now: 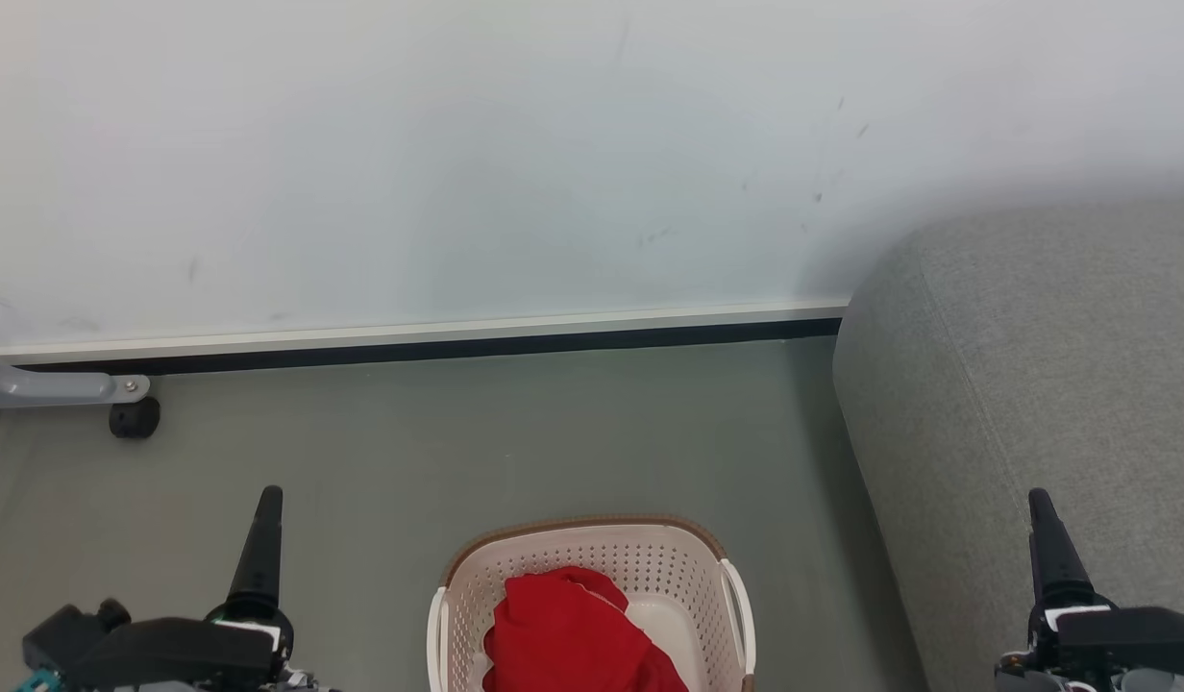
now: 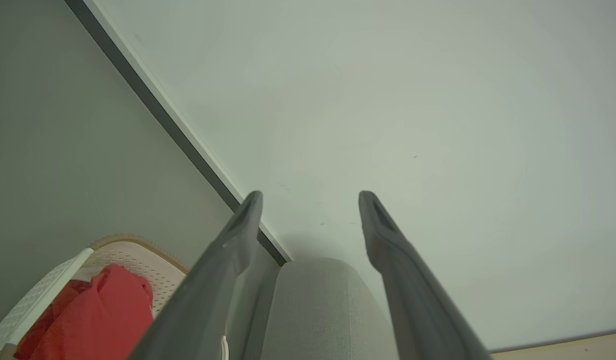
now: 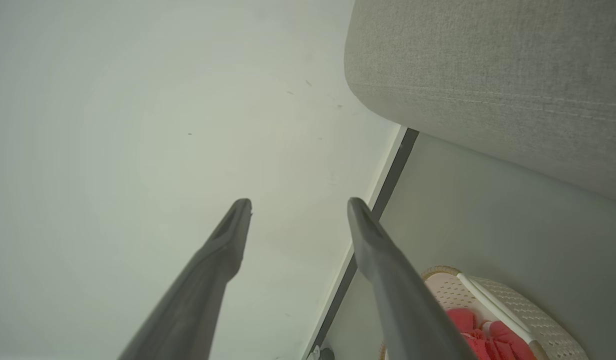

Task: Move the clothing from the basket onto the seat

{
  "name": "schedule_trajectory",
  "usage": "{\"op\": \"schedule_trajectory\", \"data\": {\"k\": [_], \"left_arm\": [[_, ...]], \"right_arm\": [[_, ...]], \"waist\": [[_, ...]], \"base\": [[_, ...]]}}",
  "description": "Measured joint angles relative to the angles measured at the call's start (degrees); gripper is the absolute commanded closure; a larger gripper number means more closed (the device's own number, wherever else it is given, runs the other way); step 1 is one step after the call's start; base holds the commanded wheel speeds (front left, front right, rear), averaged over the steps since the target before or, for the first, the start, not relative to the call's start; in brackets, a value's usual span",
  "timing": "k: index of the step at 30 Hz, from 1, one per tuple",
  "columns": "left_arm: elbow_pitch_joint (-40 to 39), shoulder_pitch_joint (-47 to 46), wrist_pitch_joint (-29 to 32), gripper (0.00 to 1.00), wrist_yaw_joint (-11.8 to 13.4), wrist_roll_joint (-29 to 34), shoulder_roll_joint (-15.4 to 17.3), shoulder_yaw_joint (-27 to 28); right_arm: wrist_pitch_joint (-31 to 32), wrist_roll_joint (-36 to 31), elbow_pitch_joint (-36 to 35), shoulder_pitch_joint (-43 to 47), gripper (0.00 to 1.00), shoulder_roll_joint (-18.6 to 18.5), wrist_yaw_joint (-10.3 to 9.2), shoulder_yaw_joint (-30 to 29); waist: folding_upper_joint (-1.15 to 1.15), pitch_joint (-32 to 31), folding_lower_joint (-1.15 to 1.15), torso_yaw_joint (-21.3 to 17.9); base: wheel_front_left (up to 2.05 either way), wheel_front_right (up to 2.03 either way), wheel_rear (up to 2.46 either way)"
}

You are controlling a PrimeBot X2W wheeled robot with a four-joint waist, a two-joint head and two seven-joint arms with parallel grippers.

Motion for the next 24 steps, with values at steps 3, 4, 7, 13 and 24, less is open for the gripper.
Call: {"op": "schedule_trajectory", "data": {"k": [3, 4, 7, 13, 24], "left_arm": [[-0.3, -0.7, -0.7, 0.00, 0.5, 3.5, 0.8, -1.2], [-0.5, -0.9, -1.0, 0.00, 0.6, 4.4, 1.0, -1.5], [-0.8, -1.2, -1.5, 0.00, 1.5, 8.0, 2.0, -2.7], [-1.2, -1.5, -2.9, 0.00, 3.2, 14.9, 3.5, -5.0], [-1.6, -2.2, -5.3, 0.00, 5.5, 25.3, 5.5, -8.5]], "right_arm": [[-0.6, -3.5, -0.3, -0.8, 0.00, -0.8, -0.60, 1.2], [-1.0, -4.5, -0.3, -0.9, 0.00, -1.1, -1.01, 1.7], [-1.5, -7.8, -0.4, -1.0, 0.00, -1.9, -1.69, 2.9], [-2.9, -14.5, -0.7, -2.0, 0.00, -3.3, -3.02, 5.5], [-5.2, -26.3, -0.9, -3.2, 0.00, -5.7, -5.05, 10.4]], "waist": [[0.00, -0.1, 0.00, 0.1], [0.00, -0.1, 0.00, 0.1], [0.00, -0.1, 0.00, 0.1], [0.00, -0.2, 0.00, 0.2], [0.00, -0.3, 0.00, 0.3]], "base": [[0.00, 0.00, 0.00], [0.00, 0.00, 0.00], [0.00, 0.00, 0.00], [0.00, 0.00, 0.00], [0.00, 0.00, 0.00]]}}
